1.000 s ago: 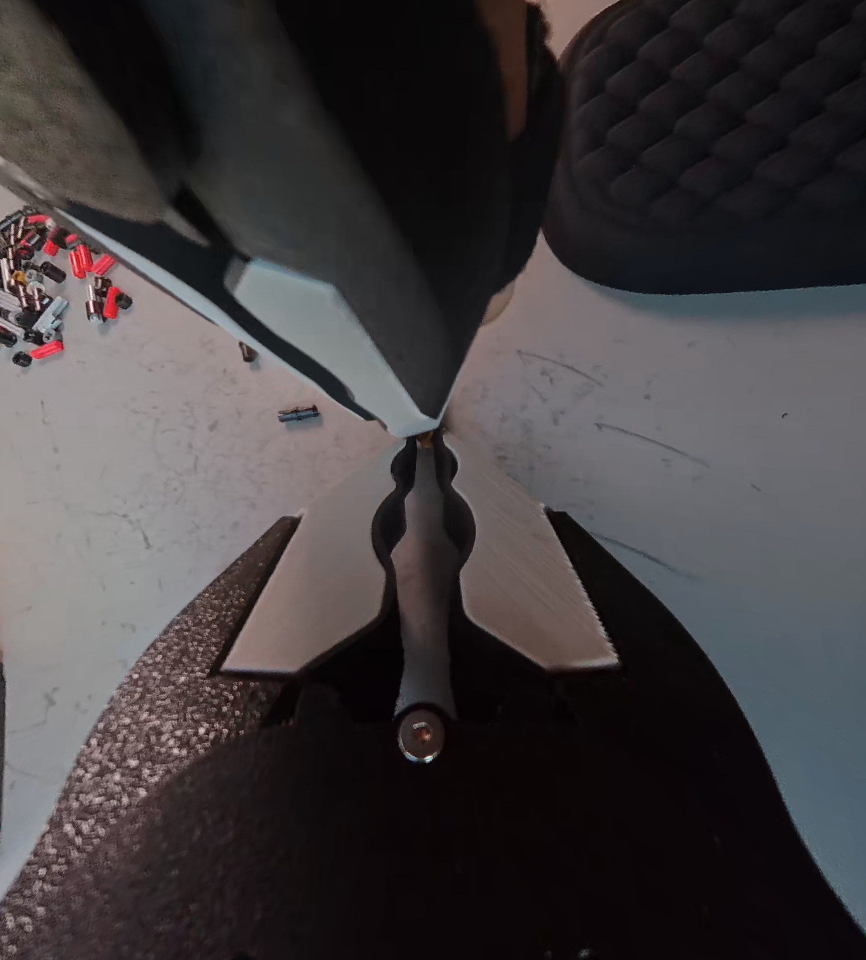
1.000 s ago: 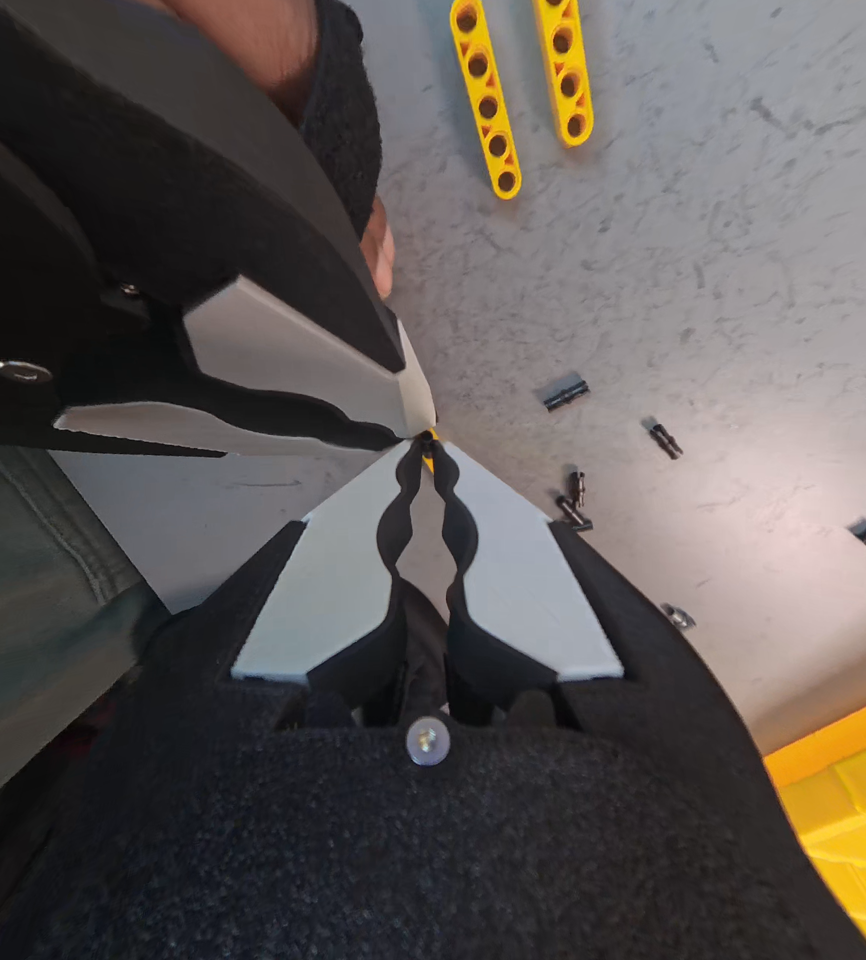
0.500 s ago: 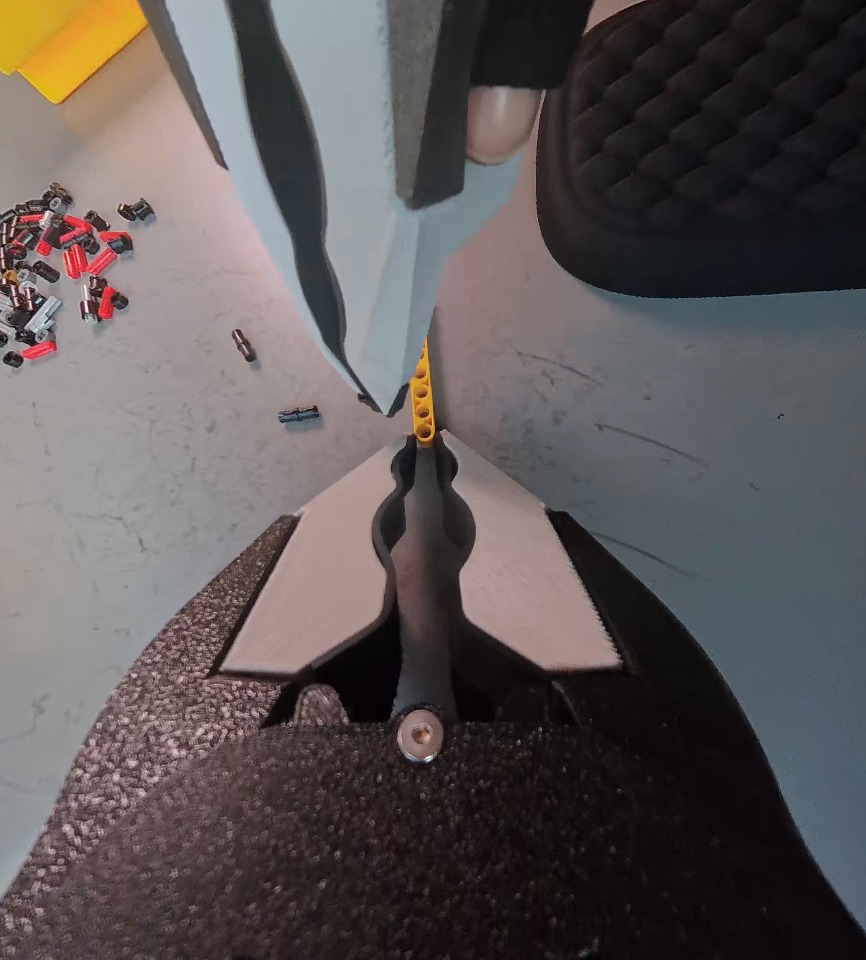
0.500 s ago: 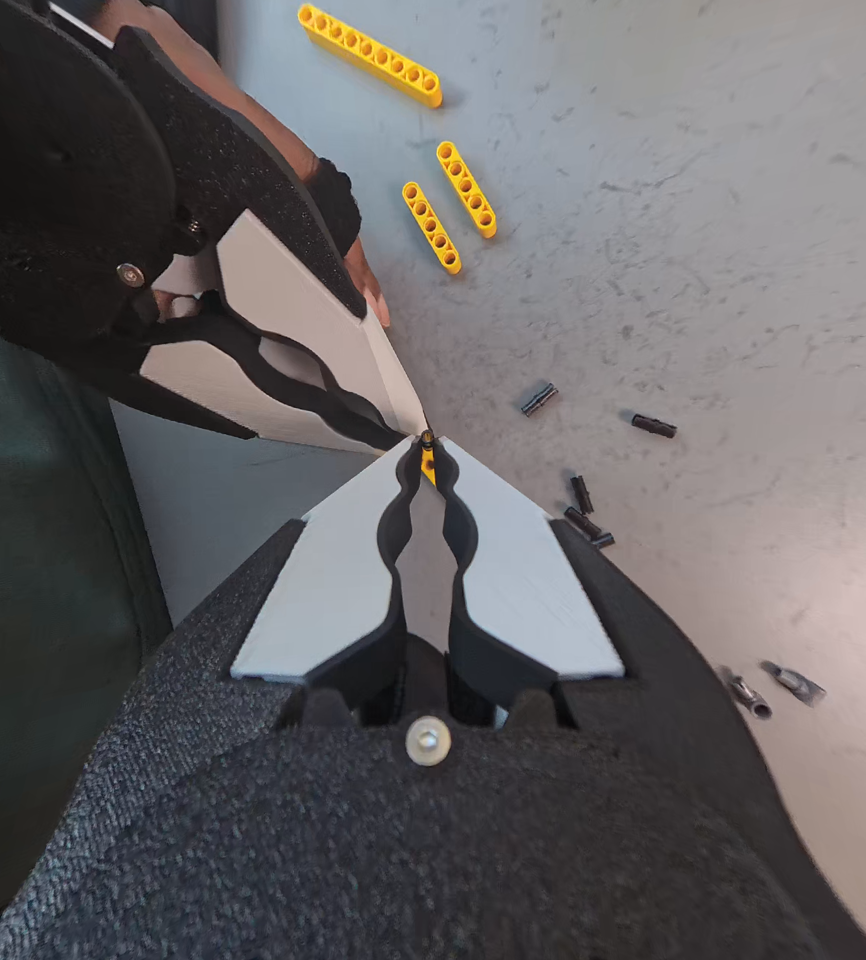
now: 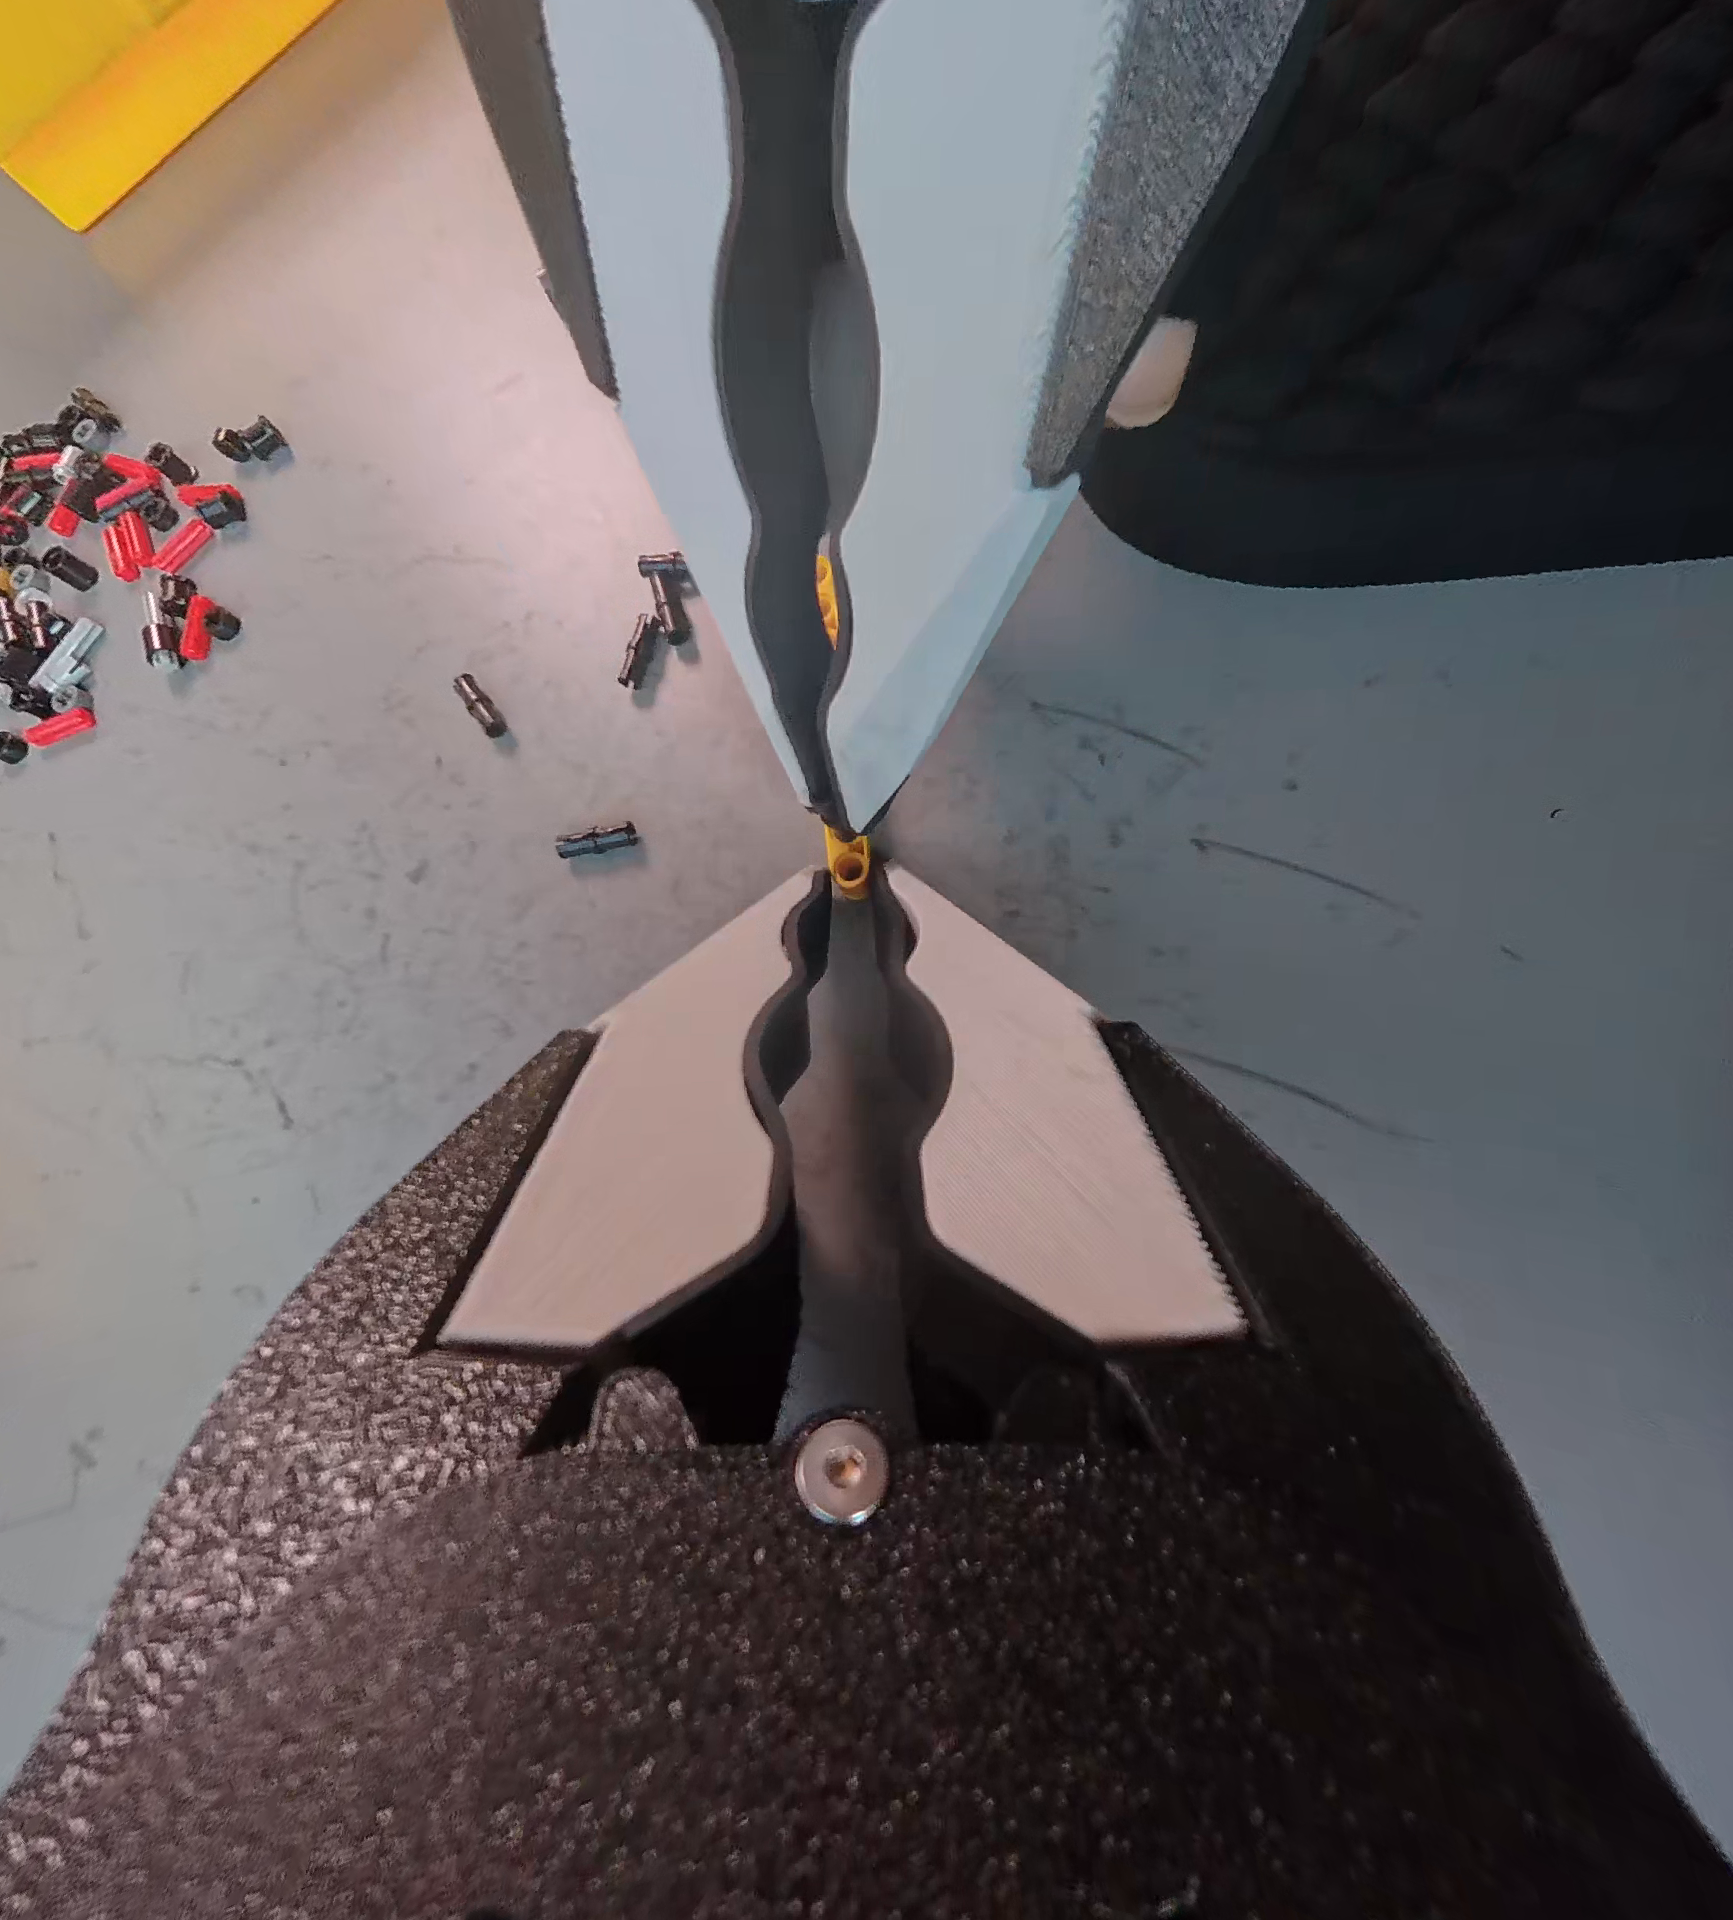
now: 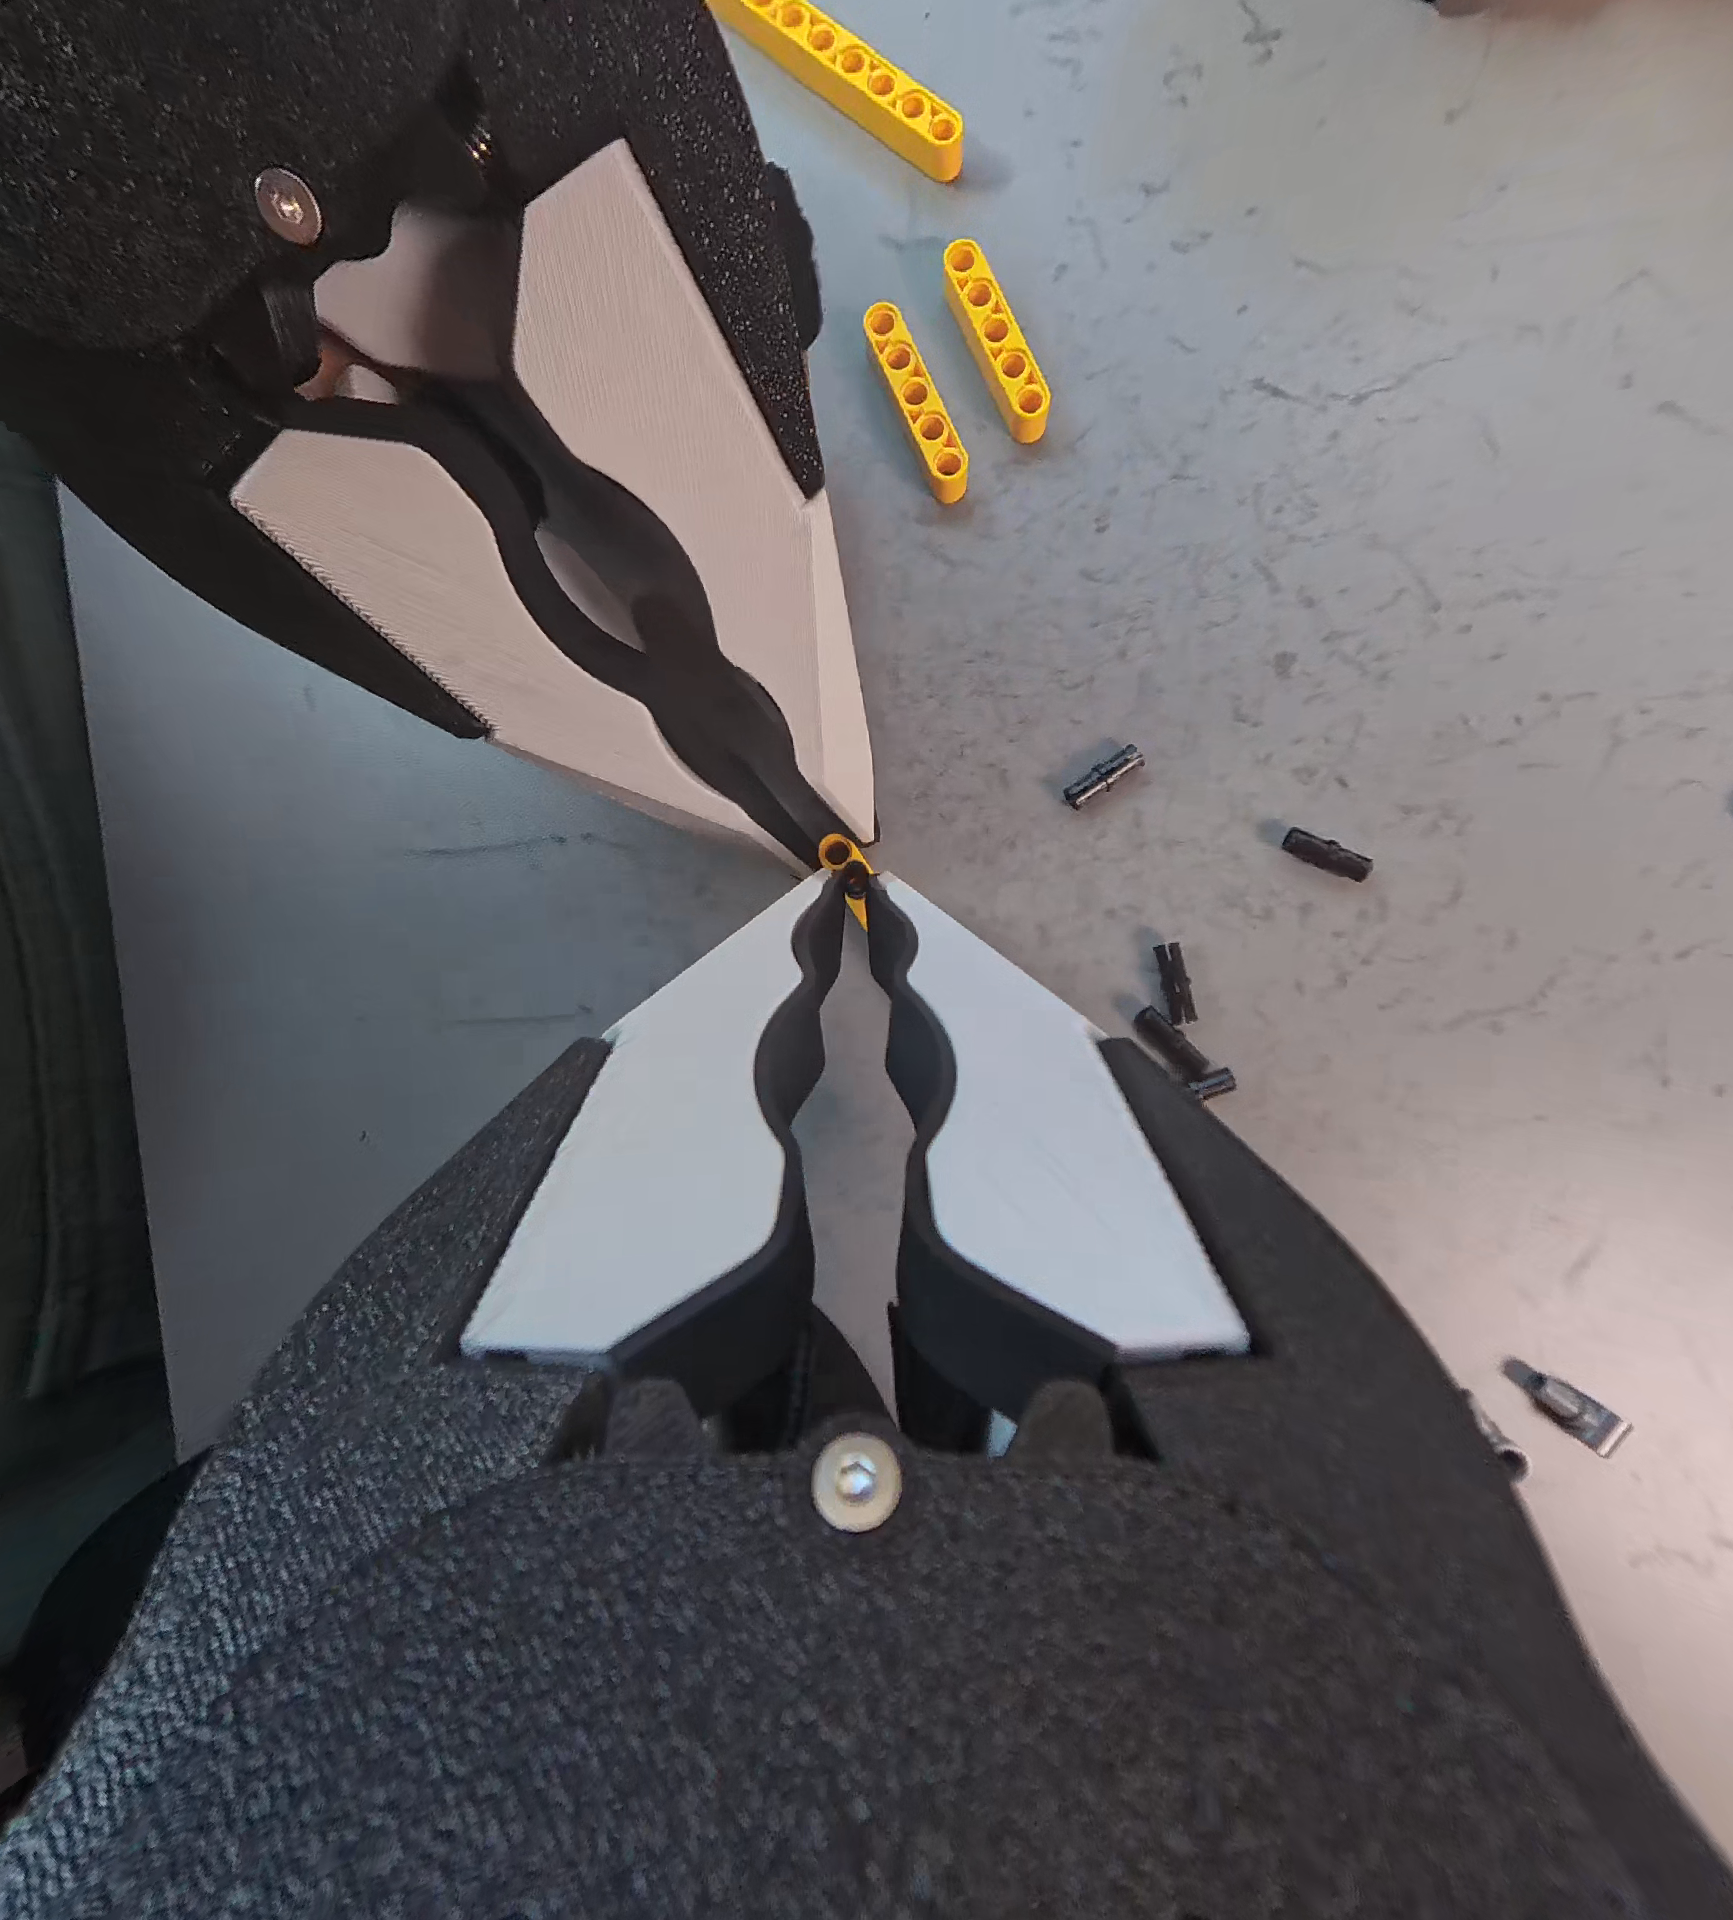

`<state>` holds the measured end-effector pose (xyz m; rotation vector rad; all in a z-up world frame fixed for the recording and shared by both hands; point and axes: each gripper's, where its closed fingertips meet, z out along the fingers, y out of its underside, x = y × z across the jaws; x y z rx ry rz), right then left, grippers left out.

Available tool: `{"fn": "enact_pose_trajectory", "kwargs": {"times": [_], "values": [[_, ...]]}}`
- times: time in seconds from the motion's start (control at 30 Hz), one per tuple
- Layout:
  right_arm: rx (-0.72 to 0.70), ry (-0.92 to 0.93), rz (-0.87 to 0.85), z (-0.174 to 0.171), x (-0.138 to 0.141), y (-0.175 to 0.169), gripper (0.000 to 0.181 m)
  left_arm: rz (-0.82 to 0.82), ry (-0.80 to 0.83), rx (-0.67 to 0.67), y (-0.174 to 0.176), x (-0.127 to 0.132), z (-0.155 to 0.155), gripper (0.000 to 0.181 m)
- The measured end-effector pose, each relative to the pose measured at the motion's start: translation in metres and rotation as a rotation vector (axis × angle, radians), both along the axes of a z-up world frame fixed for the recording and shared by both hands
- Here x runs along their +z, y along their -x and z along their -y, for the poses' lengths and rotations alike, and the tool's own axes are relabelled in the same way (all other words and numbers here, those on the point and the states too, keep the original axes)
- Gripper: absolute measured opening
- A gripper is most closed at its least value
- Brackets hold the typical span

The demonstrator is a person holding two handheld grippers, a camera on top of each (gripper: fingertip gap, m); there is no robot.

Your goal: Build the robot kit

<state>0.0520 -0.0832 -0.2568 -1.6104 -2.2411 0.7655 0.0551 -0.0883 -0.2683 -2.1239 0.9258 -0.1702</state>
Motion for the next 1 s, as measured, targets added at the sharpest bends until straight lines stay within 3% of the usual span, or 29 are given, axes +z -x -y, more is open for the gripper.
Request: {"fn": "enact_pose_trajectory", "kwargs": {"times": [0.63,0.9,1.0], "values": [[0.219,-0.158,0.073,-0.0006,-0.0051,-0.0015,0.003,0.016,0.026,-0.047,-0.0002,-0.0003,-0.0001,0.006],[0.197,-0.147,0.059,-0.0006,-0.0045,-0.0003,0.004,0.027,0.028,-0.057,0.0006,-0.0001,-0.0007,0.006],[0.198,-0.097,0.048,0.0036,-0.001,-0.002,0.02,0.025,0.026,-0.061,-0.0001,0.0,-0.0003,0.006]]}}
